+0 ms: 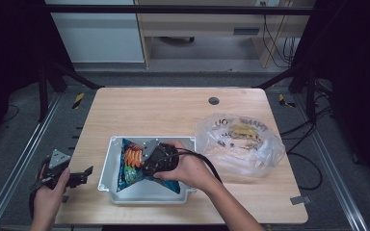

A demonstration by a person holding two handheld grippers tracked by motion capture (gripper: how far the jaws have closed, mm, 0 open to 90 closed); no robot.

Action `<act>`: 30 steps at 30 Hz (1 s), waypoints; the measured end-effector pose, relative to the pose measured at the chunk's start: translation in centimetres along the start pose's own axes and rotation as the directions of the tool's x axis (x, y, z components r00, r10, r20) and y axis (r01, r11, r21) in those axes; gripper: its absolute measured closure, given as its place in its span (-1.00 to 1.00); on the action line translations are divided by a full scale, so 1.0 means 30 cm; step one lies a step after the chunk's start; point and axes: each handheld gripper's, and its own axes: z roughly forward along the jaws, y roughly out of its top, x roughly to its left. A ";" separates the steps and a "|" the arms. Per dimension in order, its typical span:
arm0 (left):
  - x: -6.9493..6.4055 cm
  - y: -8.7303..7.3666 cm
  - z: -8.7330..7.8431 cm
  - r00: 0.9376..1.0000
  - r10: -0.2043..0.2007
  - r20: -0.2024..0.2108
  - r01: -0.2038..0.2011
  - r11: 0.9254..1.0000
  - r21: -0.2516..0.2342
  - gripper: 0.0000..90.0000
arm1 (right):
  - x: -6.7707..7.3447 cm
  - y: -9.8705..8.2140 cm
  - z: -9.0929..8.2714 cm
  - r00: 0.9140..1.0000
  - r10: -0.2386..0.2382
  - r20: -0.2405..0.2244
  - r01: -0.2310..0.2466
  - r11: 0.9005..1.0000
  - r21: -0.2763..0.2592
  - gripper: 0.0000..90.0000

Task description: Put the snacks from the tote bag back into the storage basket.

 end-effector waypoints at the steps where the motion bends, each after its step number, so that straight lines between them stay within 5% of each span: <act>1: 0.000 0.000 0.000 1.000 0.000 0.000 0.000 1.000 0.000 -0.94 | -0.001 -0.001 0.002 1.000 -0.002 -0.003 0.002 1.000 0.003 -0.03; 30: -0.002 0.000 0.001 1.000 0.000 0.001 0.000 1.000 0.000 -0.94 | -0.016 -0.039 0.054 0.999 0.025 -0.033 -0.023 0.999 0.036 -0.03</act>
